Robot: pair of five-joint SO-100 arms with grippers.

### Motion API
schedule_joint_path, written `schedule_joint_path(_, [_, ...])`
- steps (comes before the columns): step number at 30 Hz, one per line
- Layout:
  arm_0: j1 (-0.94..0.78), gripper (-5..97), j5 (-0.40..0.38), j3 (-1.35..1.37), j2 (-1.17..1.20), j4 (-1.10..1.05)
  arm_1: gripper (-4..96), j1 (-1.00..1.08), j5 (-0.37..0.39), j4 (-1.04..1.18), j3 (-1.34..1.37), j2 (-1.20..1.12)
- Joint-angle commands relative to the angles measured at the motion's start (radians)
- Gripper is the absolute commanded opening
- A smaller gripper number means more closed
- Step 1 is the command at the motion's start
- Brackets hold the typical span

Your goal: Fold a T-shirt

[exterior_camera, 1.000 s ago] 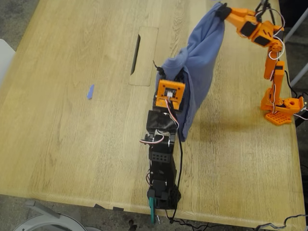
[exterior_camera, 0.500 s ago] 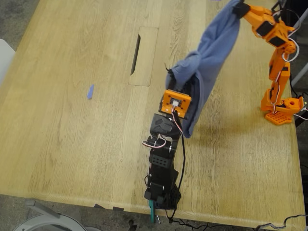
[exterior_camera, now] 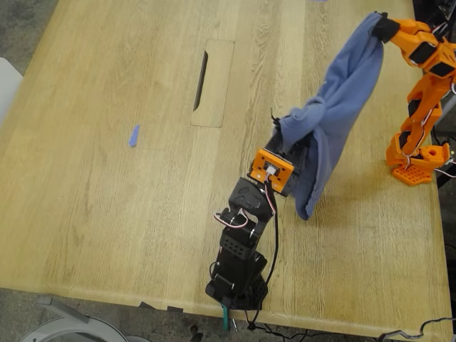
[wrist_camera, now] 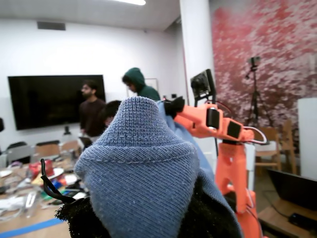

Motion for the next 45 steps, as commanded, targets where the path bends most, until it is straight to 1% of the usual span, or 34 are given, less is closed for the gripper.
schedule_joint_path(1, [0.054,0,0.011,0.012,0.077,-0.061,-0.1,-0.011,-0.009,0.018,-0.029,0.054])
schedule_joint_path(12, [0.224,0,0.015,0.078,0.121,-0.031,0.0,-0.058,-0.028,0.13,-0.026,0.14])
schedule_joint_path(20, [0.347,0,0.015,0.077,0.132,0.044,0.0,-0.103,-0.02,0.236,-0.017,0.186])
schedule_joint_path(27, [0.44,0,0.015,0.097,0.14,0.052,0.0,-0.149,-0.011,0.351,-0.023,0.189])
schedule_joint_path(36, [0.554,0,0.008,0.198,0.201,0.06,0.0,-0.227,0.02,0.462,0.0,0.189])
schedule_joint_path(39, [0.561,0,0.003,0.242,0.232,0.057,0.0,-0.245,0.035,0.52,-0.011,0.189])
schedule_joint_path(45, [0.58,0,-0.014,0.341,0.291,0.029,0.0,-0.284,0.063,0.522,-0.023,0.144])
